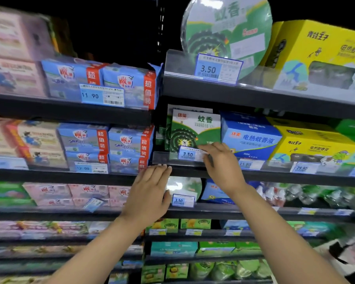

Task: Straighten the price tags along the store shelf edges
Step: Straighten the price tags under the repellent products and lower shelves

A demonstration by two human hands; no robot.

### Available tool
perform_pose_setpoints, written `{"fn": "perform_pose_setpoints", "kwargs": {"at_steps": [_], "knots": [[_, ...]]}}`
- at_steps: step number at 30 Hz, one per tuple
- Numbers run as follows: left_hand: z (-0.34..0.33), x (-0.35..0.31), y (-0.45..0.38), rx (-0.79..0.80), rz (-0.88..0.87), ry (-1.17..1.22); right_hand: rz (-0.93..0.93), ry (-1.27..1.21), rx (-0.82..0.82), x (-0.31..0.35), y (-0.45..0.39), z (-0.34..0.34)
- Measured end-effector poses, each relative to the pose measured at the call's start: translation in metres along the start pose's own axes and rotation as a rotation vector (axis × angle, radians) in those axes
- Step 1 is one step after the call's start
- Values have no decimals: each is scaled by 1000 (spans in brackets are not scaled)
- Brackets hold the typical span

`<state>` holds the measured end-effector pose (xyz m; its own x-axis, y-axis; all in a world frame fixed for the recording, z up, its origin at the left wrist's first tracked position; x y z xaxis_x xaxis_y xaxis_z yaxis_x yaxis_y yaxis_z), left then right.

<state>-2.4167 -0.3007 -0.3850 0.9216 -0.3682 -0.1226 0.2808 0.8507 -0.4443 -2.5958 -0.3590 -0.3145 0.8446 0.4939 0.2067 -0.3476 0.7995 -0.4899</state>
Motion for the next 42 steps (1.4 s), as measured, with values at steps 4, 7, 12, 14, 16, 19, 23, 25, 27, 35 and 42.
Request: {"fn": "perform_pose_setpoints", "kwargs": {"at_steps": [4, 7, 12, 14, 16, 19, 23, 25, 27, 35, 42], "knots": [[-2, 4, -1, -12, -31, -12, 2, -7, -59, 0, 6, 6], [2, 6, -4, -5, -41, -17, -1, -38, -94, -3, 9, 16], [13, 4, -17, -42, -52, -10, 11, -63, -117, -9, 12, 27], [16, 2, -22, -52, -45, -10, 12, -92, -103, -14, 13, 27], [16, -1, -25, -57, -39, -12, 14, -112, -83, -21, 14, 26], [15, -4, -30, -80, -24, -16, 9, -156, -73, -31, 18, 22], [12, -5, -30, -75, -3, -40, 0, -235, -76, -40, 22, 12], [9, -5, -31, -62, 5, -53, 28, -233, -92, -42, 23, 7], [9, -6, -32, -52, 29, -51, 46, -228, -106, -42, 22, 4], [10, -9, -37, -69, 58, -49, 68, -232, -157, -46, 20, -2], [9, -10, -38, -86, 74, -24, 94, -194, -254, -45, 23, -9]]}}
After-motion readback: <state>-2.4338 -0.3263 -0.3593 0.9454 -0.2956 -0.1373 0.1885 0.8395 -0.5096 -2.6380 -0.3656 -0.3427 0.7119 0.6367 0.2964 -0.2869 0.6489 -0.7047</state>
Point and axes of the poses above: each hand's wrist, its own y-axis away from the middle knuckle, its own z-axis out of the back of the hand, x = y × z, the point moved 4 cm from there along -y, towards the middle knuckle, and after that the axes turned 4 degrees about x, right-handed, at the moved point
